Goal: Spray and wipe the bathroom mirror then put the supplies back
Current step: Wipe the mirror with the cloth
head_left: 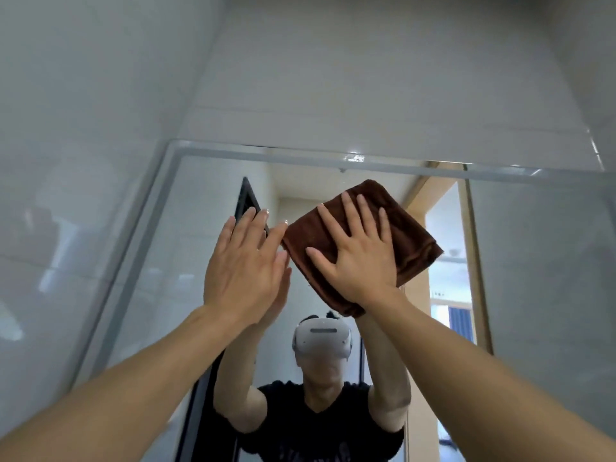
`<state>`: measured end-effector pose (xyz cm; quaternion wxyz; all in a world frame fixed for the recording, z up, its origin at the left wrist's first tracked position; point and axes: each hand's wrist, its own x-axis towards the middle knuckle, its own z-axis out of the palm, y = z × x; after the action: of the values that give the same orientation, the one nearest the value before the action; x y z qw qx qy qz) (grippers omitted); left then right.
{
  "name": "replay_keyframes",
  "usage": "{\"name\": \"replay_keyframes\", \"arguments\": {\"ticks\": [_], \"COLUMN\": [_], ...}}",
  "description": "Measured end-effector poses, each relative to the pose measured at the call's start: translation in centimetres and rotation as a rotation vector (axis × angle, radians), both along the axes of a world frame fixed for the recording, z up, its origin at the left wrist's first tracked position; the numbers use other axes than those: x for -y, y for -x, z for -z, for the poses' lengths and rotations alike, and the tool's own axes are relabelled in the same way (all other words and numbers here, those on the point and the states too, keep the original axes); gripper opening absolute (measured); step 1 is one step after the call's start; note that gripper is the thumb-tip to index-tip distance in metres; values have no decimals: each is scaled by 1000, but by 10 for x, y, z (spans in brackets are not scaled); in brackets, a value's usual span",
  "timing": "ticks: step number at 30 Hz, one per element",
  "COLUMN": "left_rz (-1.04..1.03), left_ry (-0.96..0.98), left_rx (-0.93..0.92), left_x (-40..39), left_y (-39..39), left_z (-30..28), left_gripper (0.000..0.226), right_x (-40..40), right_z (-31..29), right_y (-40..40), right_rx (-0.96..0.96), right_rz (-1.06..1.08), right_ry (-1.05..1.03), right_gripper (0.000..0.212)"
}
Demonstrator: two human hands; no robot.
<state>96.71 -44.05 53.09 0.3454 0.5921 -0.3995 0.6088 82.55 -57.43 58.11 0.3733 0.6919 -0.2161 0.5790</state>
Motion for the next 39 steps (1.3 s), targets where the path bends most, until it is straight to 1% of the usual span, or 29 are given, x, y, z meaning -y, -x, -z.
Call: {"name": "replay_keyframes", "arguments": {"ticks": [5,8,16,20,23,27,32,35,39], "left_rz": [82,134,188,181,180,179,103,83,110], "left_ry": [29,35,-22,-52,-70,-74,-75,-44,17], "left_rx": [3,49,176,275,308,298,279,231,146], "left_x": [22,39,94,117,126,124,106,91,73], "left_y": [32,63,149,182,196,190,158,132,91], "left_z": [-21,-33,-37,-45,-52,-56,-60,-69,-72], "left_gripper": [53,54,52,52,56,57,58,55,50], "right_x": [7,24,106,154,175,179,171,150,112], "right_z": [-12,-22,-44,-44,-39,-42,-56,-71,-94], "right_y": [15,45,186,269,308,311,294,261,196], "right_rx": [-3,43,178,254,354,387,460,467,396], "right_rz": [-18,-10,47,80,80,106,140,140,131], "right_ry": [-14,-33,-102,-171,-234,-267,-324,-330,-262], "right_gripper": [72,73,86,85,82,76,69,72,75]}}
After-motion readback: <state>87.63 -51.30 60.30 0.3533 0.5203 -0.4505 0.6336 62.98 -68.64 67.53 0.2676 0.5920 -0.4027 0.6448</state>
